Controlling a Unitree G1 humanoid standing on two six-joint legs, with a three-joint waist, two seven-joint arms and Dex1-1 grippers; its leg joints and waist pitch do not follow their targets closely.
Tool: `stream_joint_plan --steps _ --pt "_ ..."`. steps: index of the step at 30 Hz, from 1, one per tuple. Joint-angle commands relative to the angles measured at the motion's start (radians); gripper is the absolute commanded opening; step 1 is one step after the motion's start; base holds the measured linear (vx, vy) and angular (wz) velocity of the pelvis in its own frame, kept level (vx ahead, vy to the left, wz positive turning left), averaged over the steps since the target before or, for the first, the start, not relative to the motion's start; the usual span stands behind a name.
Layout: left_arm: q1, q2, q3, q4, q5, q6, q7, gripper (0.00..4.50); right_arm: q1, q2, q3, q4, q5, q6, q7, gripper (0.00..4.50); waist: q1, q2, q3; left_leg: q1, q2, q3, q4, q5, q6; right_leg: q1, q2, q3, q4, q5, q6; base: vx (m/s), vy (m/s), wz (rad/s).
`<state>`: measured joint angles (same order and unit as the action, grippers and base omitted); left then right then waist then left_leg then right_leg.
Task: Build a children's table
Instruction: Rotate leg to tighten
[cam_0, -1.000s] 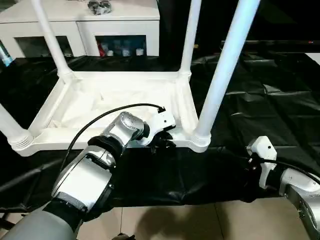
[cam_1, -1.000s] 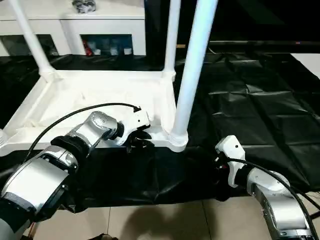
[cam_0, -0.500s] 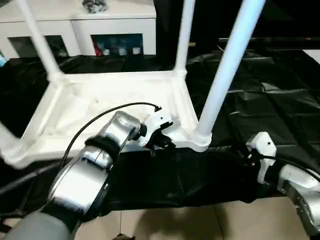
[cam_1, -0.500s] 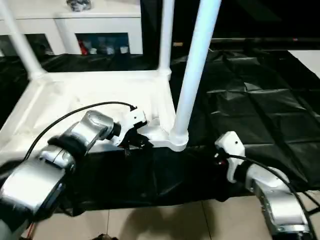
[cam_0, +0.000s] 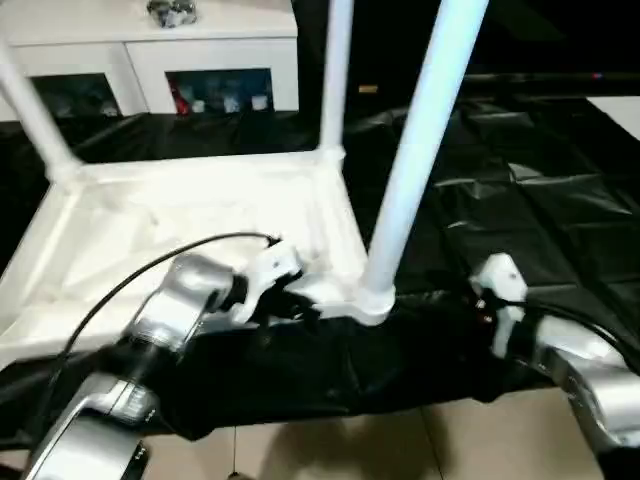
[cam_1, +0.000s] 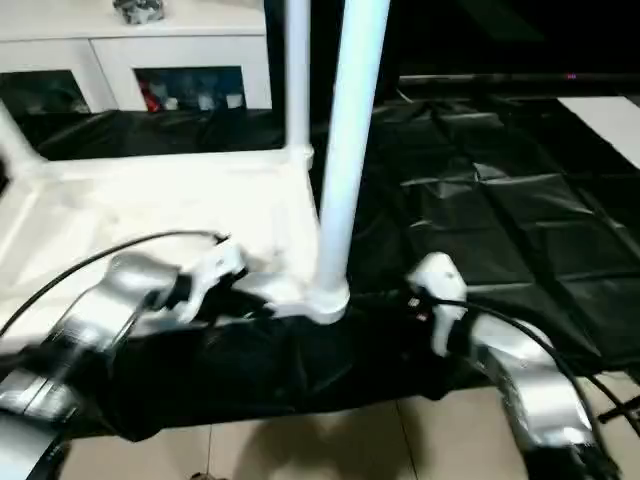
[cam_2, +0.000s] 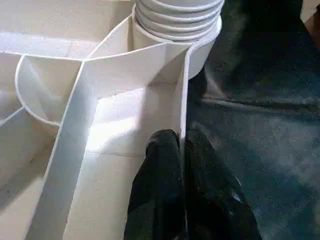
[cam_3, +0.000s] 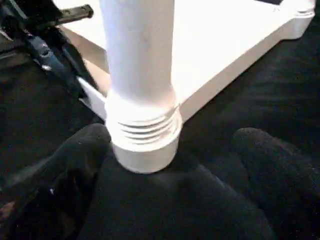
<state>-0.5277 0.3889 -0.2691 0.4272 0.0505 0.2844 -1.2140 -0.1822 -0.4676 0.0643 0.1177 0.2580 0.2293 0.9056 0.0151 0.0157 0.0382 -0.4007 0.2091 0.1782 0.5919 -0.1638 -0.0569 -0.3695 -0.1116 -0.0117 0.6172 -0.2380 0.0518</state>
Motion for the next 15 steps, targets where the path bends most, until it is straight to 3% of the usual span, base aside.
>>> stream_joint_plan --steps 1,3,4,6,7,8,14,15 --pt "0.055 0.012 0.002 -0.017 -0.009 0.059 0.010 0.00 -0.044 0.017 0.026 0.042 -0.030 -0.021 -0.001 4.49 0.006 -0.029 -0.054 0.020 0.009 0.008 -0.067 -0.142 0.100 0.022 -0.007 0.001 -0.063 -0.019 -0.278 0.000 0.000 0.00" --pt "0.063 0.009 0.000 -0.026 -0.016 0.036 0.012 0.00 -0.069 0.025 0.042 0.070 -0.039 -0.031 0.010 4.49 0.005 -0.028 -0.055 0.022 0.010 0.007 -0.065 -0.142 0.099 0.021 -0.008 0.002 -0.062 -0.010 -0.279 0.000 0.000 0.00" --pt "0.065 0.007 -0.002 -0.026 -0.017 0.021 0.012 0.00 -0.082 0.028 0.052 0.084 -0.042 -0.037 0.023 4.49 0.004 -0.038 -0.055 0.021 0.010 0.009 -0.065 -0.140 0.100 0.021 -0.006 0.002 -0.063 -0.007 -0.277 0.000 0.000 0.00" --pt "0.073 0.009 -0.010 -0.041 -0.021 -0.002 0.012 0.00 -0.116 0.034 0.071 0.128 -0.062 -0.064 0.035 4.49 0.005 -0.037 -0.057 0.017 0.007 0.010 -0.062 -0.116 0.109 0.024 -0.007 0.003 -0.058 0.030 -0.273 0.000 0.000 0.00" --pt "0.073 0.004 -0.012 -0.039 -0.022 -0.013 0.017 0.00 -0.149 0.045 0.081 0.169 -0.070 -0.086 0.049 4.49 0.003 -0.047 -0.057 0.016 0.007 0.011 -0.060 -0.113 0.115 0.024 -0.007 0.003 -0.057 0.041 -0.274 0.000 0.000 0.00" --pt "0.073 0.004 -0.012 -0.039 -0.022 -0.013 0.018 0.00 -0.152 0.046 0.082 0.173 -0.070 -0.087 0.050 4.49 0.005 -0.042 -0.057 0.018 0.007 0.010 -0.061 -0.121 0.113 0.023 -0.008 0.003 -0.057 0.031 -0.274 0.000 0.000 0.00" --pt "0.076 0.002 -0.022 -0.052 -0.017 -0.005 0.024 0.00 -0.219 0.063 0.112 0.268 -0.097 -0.133 0.077 4.49 0.004 -0.049 -0.058 0.023 0.011 0.009 -0.064 -0.156 0.081 0.019 -0.005 0.004 -0.057 0.010 -0.272 0.000 0.000 0.00" --pt "0.076 0.002 -0.023 -0.053 -0.018 -0.003 0.026 0.00 -0.230 0.066 0.116 0.290 -0.101 -0.147 0.080 4.21 0.005 -0.051 -0.059 0.023 0.011 0.010 -0.062 -0.139 0.085 0.021 -0.005 0.005 -0.054 0.038 -0.275 0.000 0.000 0.00"
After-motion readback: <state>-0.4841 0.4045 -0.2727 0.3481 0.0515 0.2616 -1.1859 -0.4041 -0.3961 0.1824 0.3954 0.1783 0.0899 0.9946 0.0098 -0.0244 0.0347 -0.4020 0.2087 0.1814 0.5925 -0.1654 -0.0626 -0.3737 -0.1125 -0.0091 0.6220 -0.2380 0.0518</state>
